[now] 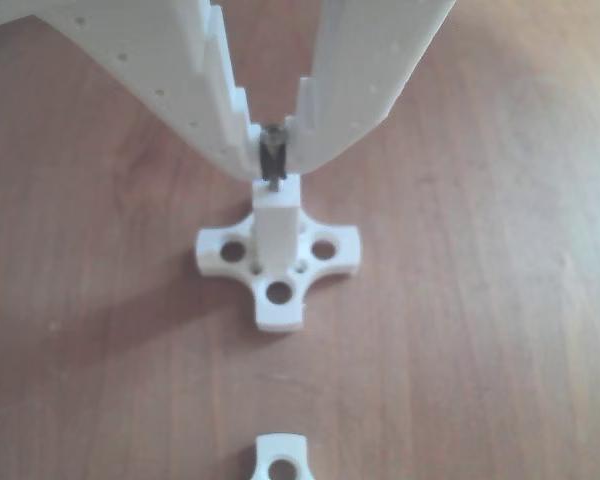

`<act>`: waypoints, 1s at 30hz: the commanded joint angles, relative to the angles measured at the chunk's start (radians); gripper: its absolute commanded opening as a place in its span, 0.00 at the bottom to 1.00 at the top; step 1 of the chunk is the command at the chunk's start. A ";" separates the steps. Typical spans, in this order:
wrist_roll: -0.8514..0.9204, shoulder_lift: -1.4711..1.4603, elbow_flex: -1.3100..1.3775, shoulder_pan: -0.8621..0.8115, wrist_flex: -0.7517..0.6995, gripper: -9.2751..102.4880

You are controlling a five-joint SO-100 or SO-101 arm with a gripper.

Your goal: Grab the screw and set it in the hole.

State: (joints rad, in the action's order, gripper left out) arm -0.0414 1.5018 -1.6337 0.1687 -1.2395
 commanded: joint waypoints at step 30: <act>0.017 0.032 0.031 -0.025 -0.051 0.18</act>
State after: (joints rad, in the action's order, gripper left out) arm -0.0414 1.5018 -1.6337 0.1672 -1.2839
